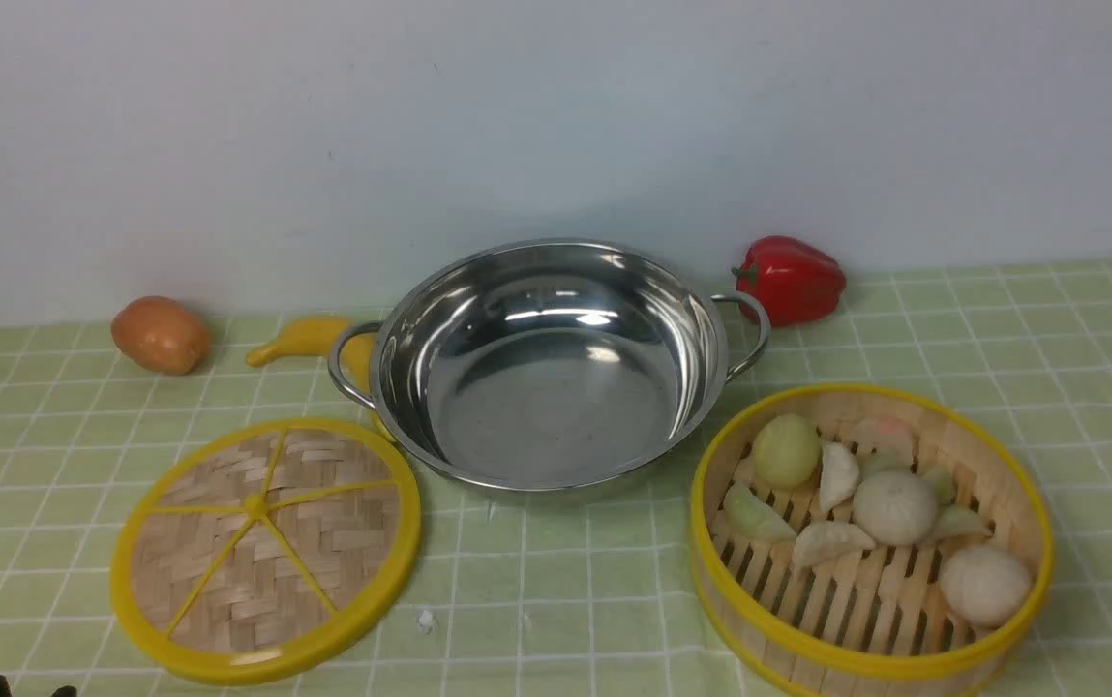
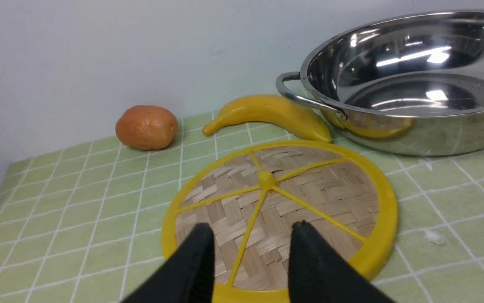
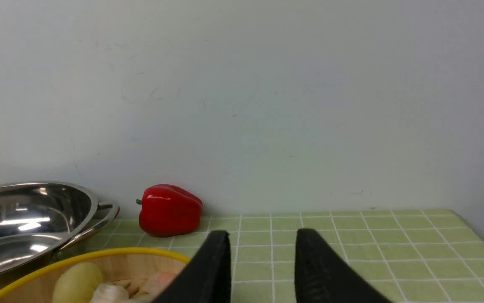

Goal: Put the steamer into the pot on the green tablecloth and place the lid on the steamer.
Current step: 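Reach for and grasp the rim of the bamboo steamer holding the buns with the right gripper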

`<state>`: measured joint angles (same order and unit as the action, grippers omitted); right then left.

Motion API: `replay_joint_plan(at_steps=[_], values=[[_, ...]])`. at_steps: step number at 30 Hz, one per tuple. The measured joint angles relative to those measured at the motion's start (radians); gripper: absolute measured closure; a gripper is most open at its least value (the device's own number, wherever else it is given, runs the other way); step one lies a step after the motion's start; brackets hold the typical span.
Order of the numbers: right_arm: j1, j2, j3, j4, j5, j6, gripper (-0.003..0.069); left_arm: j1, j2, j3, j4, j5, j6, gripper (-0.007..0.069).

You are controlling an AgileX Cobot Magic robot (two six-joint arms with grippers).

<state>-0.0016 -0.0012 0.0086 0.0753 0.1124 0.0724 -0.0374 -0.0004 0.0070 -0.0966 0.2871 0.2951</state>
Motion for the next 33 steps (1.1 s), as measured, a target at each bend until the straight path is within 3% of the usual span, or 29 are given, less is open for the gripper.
replay_joint_plan(at_steps=[15,18,20,26,30,33], values=[[0.0,0.0,0.0,0.003,-0.002,0.006,0.0417,0.0,0.0,0.0,0.0,0.0,0.0,0.0382],[0.0,0.0,0.0,0.078,-0.028,0.076,0.0417,0.0,0.0,0.0,0.0,0.0,0.0,0.0382],[0.002,0.0,0.0,0.245,-0.084,0.252,0.0417,0.0,0.0,0.0,0.0,0.0,0.0,0.0382],[0.002,0.0,0.0,0.486,-0.202,0.468,0.0417,0.0,0.0,0.0,0.0,0.0,0.0,0.0382],[0.002,0.0,0.0,0.506,-0.289,0.502,0.0417,0.0,0.0,0.0,0.0,0.0,0.0,0.0382],[0.02,0.0,-0.035,0.411,-0.363,0.506,0.0417,0.0,0.0,0.0,0.0,0.0,0.0,0.0382]])
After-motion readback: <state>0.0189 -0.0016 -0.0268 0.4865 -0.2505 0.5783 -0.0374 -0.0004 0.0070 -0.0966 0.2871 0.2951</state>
